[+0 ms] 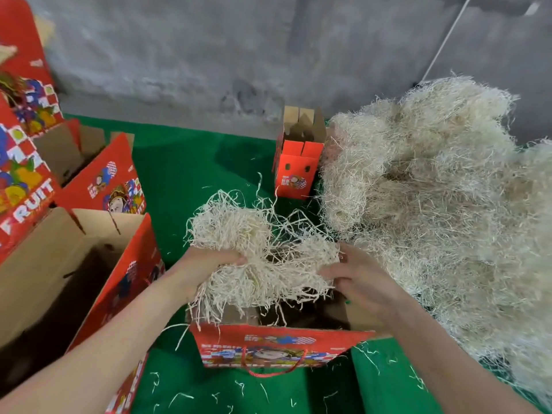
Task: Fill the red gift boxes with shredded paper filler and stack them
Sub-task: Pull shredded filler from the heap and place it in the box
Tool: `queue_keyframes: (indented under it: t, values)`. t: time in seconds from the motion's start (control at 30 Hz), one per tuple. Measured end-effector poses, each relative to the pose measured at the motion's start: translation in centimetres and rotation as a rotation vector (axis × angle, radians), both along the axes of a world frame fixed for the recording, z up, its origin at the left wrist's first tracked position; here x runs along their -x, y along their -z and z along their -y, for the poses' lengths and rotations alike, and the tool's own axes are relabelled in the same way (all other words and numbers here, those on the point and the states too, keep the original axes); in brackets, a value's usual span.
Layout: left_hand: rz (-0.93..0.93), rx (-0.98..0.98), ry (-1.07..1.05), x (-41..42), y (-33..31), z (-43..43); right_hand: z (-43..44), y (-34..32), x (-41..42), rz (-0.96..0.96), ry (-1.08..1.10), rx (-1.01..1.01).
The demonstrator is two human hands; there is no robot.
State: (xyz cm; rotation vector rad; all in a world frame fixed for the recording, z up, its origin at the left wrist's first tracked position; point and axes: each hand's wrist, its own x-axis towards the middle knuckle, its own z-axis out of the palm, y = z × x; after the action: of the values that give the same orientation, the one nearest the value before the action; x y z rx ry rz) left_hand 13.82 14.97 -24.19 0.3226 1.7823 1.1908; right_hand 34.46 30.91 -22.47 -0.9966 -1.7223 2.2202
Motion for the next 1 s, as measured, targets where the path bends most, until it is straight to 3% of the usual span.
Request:
queue_keyframes:
  t: [0.13,0.27,0.37,0.43,0.57,0.67,0.73,0.87,1.0]
  values:
    - [0.080,-0.081,0.059,-0.5,-0.6,0.3,0.5,0.6,0.5,-0.014,0.018,-0.038]
    - [0.243,-0.144,0.207,-1.0,-0.5,-0.2,2.0,1.1,2.5,-0.012,0.032,-0.315]
    - [0.163,-0.080,0.327,-2.0,-1.0,-1.2,3.1,1.3,3.7,0.008,-0.029,-0.510]
    - [0.042,-0.045,0.297,-2.6,-1.5,-1.4,3.1,1.0,3.5,0.027,-0.055,-0.485]
    - [-0.020,-0.083,0.094,-1.1,-0.3,-1.6,1.0,0.1,1.1,-0.001,0.002,-0.256]
    - [0.058,-0.205,-0.166,0.5,0.0,-0.8,-1.8,0.1,-1.0,-0.078,0.257,-0.073]
    - [0.176,-0.263,-0.194,0.4,0.0,-0.7,-1.9,0.3,-1.2,-0.103,0.238,0.049]
    - [0.249,-0.227,-0.014,-3.1,-0.5,-2.1,1.6,0.5,1.5,-0.040,-0.295,-0.223]
    - [0.249,-0.268,0.057,-3.3,-0.6,-1.9,2.1,0.8,2.6,0.000,-0.127,-0.383]
